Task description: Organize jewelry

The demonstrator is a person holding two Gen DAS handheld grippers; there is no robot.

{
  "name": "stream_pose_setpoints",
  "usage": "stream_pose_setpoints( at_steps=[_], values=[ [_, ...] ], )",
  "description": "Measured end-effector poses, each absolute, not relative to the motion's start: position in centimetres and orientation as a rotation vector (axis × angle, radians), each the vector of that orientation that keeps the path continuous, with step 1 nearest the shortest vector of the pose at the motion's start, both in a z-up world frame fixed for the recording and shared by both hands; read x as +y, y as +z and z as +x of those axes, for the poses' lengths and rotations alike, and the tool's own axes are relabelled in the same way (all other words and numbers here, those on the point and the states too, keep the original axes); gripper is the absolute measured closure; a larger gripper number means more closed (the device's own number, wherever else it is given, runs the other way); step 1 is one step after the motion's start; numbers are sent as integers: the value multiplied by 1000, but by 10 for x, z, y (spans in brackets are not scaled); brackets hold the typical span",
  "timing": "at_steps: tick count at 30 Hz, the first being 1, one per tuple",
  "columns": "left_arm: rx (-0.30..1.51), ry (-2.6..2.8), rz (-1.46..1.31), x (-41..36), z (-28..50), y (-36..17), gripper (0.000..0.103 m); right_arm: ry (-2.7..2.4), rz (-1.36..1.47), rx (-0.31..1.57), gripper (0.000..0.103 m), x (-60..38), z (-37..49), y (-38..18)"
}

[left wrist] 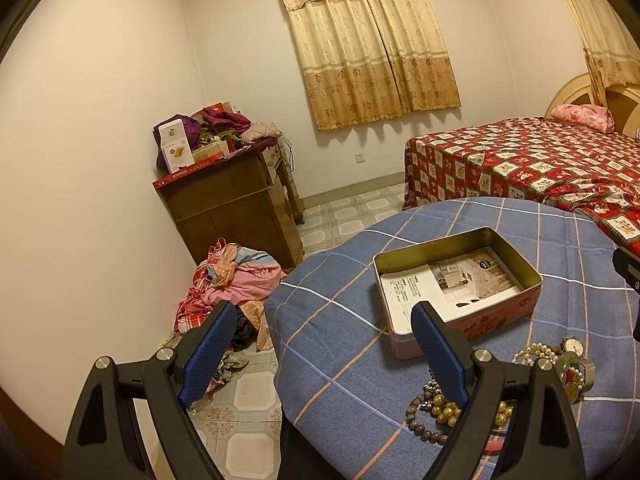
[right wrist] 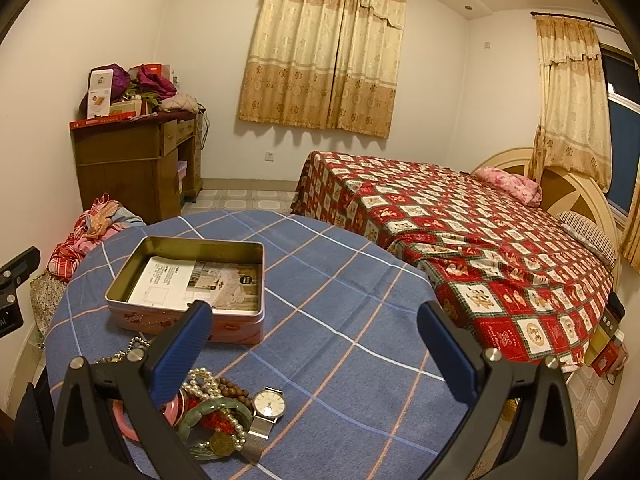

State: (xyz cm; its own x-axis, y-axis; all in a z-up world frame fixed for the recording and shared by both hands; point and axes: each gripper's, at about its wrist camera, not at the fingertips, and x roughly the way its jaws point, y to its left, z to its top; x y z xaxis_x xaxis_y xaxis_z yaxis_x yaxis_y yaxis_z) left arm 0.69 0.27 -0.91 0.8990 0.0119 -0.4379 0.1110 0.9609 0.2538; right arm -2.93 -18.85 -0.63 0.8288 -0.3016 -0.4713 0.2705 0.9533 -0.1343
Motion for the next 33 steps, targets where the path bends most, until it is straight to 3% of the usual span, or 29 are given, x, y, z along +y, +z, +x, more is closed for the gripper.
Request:
stream_pose_setpoints(
  at_steps=[13, 33],
  values=[
    [500, -38, 296, 1, 19, -26, 14, -298, -52, 529, 0, -186, -26, -17],
    [594, -150, 335, -29, 8, -81, 14, -278, -45, 682, 0, -206, -19, -81]
  ],
)
